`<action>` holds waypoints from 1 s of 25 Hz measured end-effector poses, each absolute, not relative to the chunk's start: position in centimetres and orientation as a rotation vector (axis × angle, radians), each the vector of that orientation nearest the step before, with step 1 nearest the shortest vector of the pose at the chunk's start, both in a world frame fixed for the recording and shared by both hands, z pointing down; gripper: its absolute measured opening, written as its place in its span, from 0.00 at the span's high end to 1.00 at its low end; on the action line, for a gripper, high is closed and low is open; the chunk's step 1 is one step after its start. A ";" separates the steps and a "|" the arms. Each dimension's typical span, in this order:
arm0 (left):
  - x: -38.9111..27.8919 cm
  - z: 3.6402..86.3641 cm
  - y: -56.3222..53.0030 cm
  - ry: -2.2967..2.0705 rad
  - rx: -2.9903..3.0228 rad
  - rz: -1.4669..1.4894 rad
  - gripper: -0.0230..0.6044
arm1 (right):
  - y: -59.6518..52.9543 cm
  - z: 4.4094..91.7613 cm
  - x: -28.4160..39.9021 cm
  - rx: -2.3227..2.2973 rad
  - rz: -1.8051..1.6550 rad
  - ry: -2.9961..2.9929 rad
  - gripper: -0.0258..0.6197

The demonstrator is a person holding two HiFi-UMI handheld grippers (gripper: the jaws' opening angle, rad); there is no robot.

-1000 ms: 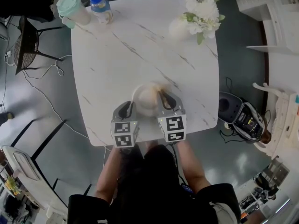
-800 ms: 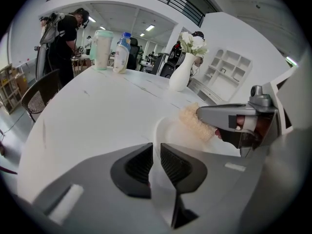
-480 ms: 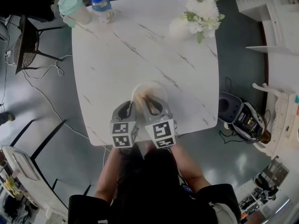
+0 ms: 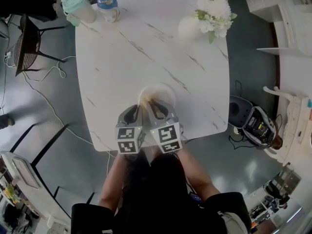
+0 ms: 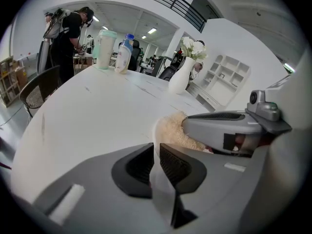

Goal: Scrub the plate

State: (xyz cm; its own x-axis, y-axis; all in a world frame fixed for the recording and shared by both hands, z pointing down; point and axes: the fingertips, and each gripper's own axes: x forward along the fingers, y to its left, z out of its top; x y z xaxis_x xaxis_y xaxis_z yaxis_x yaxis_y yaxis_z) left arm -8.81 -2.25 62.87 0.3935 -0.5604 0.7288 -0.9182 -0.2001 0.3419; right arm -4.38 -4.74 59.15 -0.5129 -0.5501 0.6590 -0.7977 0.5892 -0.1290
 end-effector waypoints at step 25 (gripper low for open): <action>-9.1 62.9 -1.7 -1.275 1.879 0.596 0.90 | -6.4 59.3 2.2 1.269 0.573 -2.135 0.90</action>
State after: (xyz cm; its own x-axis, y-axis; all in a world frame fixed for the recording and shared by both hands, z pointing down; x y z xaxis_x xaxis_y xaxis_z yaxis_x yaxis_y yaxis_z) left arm -9.09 -1.75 62.85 0.3890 -0.5584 0.7327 -0.9203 -0.1995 0.3366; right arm 2.25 -6.37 59.25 -0.3759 -0.6373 0.6727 -0.8884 0.4542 -0.0661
